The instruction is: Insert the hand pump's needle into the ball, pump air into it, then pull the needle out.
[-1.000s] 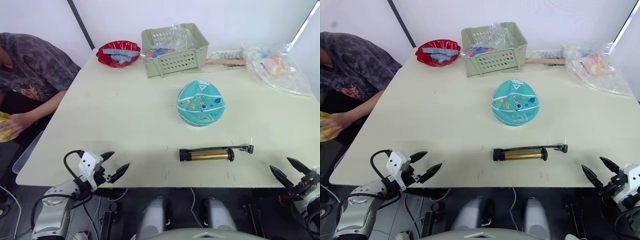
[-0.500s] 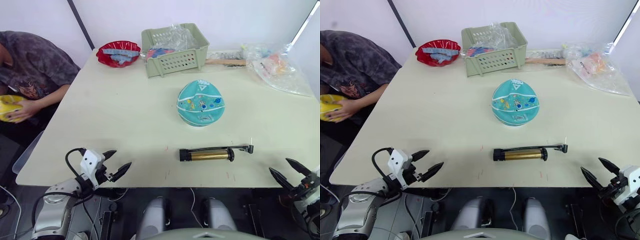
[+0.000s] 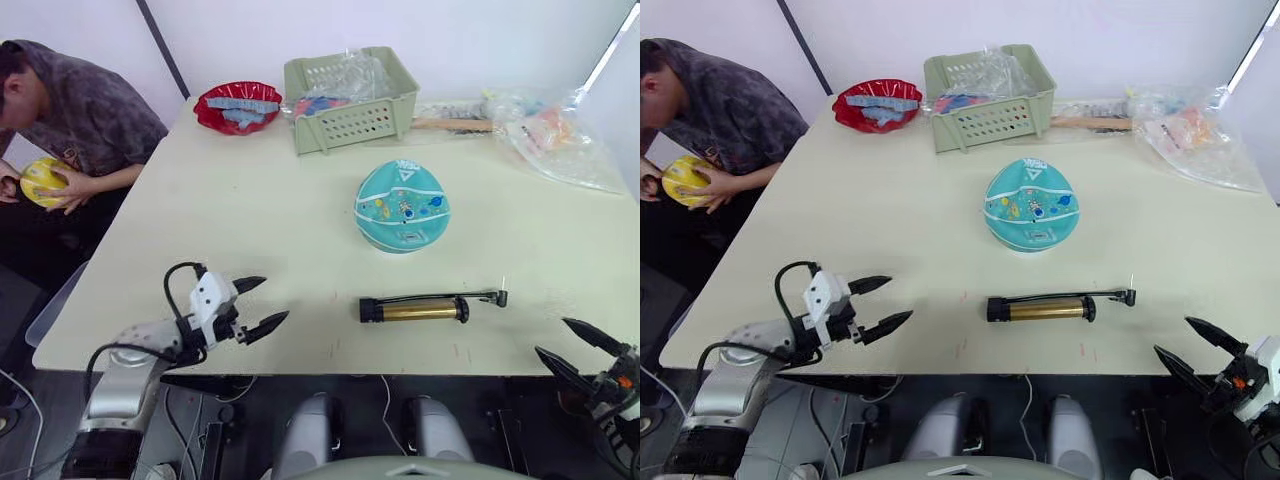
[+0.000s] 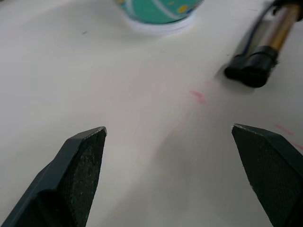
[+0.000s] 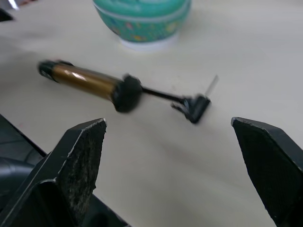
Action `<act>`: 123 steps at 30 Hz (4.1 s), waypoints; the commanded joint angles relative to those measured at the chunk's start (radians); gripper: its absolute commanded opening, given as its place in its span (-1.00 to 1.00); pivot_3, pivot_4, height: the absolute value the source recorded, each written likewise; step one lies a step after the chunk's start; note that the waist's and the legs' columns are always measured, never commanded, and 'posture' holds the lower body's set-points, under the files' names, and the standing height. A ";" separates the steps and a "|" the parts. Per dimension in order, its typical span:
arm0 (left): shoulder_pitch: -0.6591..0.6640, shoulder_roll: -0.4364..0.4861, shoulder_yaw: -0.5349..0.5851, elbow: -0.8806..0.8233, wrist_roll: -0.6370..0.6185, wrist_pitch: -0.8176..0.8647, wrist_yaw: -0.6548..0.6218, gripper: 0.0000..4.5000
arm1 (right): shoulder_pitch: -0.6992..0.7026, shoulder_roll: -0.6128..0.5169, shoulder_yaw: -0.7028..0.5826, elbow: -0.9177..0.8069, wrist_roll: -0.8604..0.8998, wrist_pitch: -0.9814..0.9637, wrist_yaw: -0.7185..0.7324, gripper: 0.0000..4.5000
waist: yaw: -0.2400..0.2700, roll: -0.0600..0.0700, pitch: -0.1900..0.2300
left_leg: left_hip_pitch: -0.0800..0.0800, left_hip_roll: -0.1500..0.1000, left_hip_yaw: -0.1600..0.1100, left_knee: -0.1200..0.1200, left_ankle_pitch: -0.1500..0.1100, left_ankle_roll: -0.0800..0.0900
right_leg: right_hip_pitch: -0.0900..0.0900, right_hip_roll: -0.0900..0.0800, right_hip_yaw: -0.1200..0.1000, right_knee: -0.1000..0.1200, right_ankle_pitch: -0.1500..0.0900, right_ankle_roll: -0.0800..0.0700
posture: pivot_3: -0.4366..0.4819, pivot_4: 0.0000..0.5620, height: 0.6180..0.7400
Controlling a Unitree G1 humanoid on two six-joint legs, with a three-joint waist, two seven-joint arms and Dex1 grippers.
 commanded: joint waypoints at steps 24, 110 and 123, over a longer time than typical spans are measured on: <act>-0.562 -0.226 -0.471 0.095 0.237 0.253 -0.060 1.00 | 0.044 -0.004 -0.034 -0.285 0.069 0.115 -0.050 0.97 | 0.021 -0.001 0.001 | 0.000 -0.001 -0.001 0.002 0.001 0.000 | 0.002 0.010 0.003 0.000 0.000 0.000 | -0.05 -0.47 1.00; -0.721 -0.715 -0.453 0.574 0.414 -0.015 0.052 -0.90 | -0.005 0.034 -0.055 -0.266 0.117 0.168 -0.123 1.00 | 0.022 -0.003 0.001 | -0.004 0.000 -0.005 0.005 0.001 0.000 | 0.001 0.009 0.003 0.001 0.000 0.000 | -0.05 -0.47 1.00; -0.587 -0.632 -0.409 0.430 0.306 -0.092 0.030 -0.90 | -0.090 0.084 0.014 -0.435 0.246 0.460 -0.432 1.00 | 0.022 -0.002 0.001 | -0.004 -0.001 -0.005 0.005 0.001 0.000 | 0.002 0.009 0.003 0.001 0.000 0.000 | -0.05 -0.47 1.00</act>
